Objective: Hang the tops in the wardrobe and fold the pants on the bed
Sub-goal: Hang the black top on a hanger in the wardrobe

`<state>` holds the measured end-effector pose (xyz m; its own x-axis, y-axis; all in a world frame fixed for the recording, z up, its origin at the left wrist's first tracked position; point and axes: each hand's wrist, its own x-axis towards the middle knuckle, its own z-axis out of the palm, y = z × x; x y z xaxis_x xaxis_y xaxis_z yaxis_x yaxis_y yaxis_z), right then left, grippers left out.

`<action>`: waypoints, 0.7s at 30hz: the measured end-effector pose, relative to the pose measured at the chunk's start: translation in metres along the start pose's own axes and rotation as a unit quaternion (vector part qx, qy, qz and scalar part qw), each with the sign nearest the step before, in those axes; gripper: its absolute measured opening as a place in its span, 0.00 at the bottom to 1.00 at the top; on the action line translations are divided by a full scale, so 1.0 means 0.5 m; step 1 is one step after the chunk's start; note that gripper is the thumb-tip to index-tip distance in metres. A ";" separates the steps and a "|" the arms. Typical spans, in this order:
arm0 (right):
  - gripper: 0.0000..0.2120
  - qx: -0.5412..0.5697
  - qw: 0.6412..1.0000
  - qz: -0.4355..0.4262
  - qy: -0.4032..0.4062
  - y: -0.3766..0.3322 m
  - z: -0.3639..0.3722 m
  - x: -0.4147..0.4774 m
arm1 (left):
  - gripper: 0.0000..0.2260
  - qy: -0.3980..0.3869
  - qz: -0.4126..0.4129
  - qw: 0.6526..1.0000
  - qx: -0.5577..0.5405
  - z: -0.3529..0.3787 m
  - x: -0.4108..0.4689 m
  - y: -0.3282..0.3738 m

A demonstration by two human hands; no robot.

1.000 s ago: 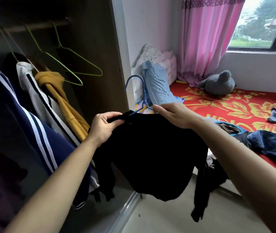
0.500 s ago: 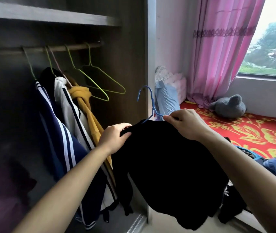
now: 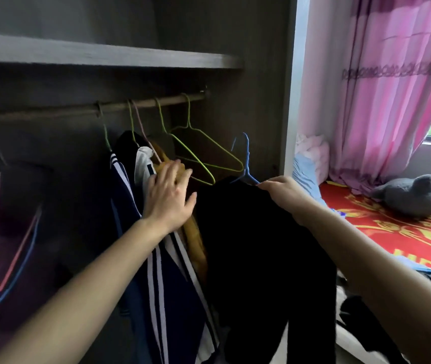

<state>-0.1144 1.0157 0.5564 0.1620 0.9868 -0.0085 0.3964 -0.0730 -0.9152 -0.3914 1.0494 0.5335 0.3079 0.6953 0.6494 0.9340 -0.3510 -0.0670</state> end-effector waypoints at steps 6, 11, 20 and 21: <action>0.07 0.062 0.996 -0.056 -0.015 -0.093 0.085 0.151 | 0.30 0.006 -0.077 0.996 0.042 -0.017 0.106 -0.085; 0.09 0.101 0.986 -0.109 -0.071 -0.202 0.118 0.256 | 0.32 0.015 -0.148 0.981 0.126 -0.035 0.214 -0.154; 0.19 0.084 0.963 -0.198 -0.164 -0.320 0.178 0.380 | 0.39 0.056 -0.219 0.962 0.154 -0.001 0.287 -0.234; 0.20 0.069 0.961 -0.210 -0.167 -0.311 0.191 0.388 | 0.39 0.064 -0.217 0.962 0.151 0.004 0.287 -0.237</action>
<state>-0.2308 1.2325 0.6585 -0.2950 0.9182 0.2644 0.2369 0.3383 -0.9107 -0.4574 1.1920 0.6331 -0.1299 0.6453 0.7528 0.9856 0.1669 0.0270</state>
